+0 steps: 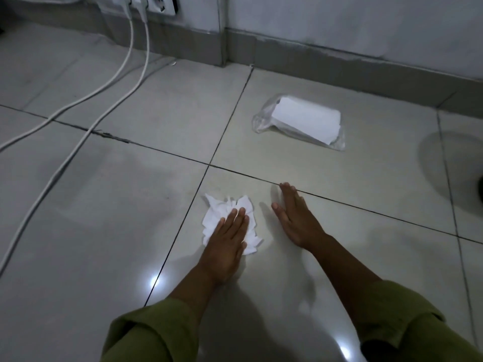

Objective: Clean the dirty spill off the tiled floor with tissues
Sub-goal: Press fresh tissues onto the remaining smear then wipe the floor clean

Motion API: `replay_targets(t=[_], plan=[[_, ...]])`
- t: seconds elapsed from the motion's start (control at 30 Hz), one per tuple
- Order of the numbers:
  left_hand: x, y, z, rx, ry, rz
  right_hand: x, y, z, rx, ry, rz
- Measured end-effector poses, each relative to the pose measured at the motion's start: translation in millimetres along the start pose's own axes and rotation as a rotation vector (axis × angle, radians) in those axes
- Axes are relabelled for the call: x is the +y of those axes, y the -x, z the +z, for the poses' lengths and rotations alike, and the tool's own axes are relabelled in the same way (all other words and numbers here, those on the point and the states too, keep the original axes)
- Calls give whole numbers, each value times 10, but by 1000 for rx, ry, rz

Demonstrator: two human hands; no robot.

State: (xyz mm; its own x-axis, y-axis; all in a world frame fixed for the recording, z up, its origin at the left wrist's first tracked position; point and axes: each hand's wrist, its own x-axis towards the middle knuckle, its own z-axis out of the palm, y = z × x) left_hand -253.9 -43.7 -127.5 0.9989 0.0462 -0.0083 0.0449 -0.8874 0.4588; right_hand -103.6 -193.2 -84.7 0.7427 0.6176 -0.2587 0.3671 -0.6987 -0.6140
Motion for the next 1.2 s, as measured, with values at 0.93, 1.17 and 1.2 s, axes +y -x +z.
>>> replay_targets(t=[0.93,1.17,1.2], plan=[[249,39,-601,226,835,-504,-404,396,-38,129,-25,-31],[50,-94,-680,191,692,-519,-445,410,77,217,-103,-9],[10,-70,-672,191,606,-483,-430,408,108,223,-71,-12]])
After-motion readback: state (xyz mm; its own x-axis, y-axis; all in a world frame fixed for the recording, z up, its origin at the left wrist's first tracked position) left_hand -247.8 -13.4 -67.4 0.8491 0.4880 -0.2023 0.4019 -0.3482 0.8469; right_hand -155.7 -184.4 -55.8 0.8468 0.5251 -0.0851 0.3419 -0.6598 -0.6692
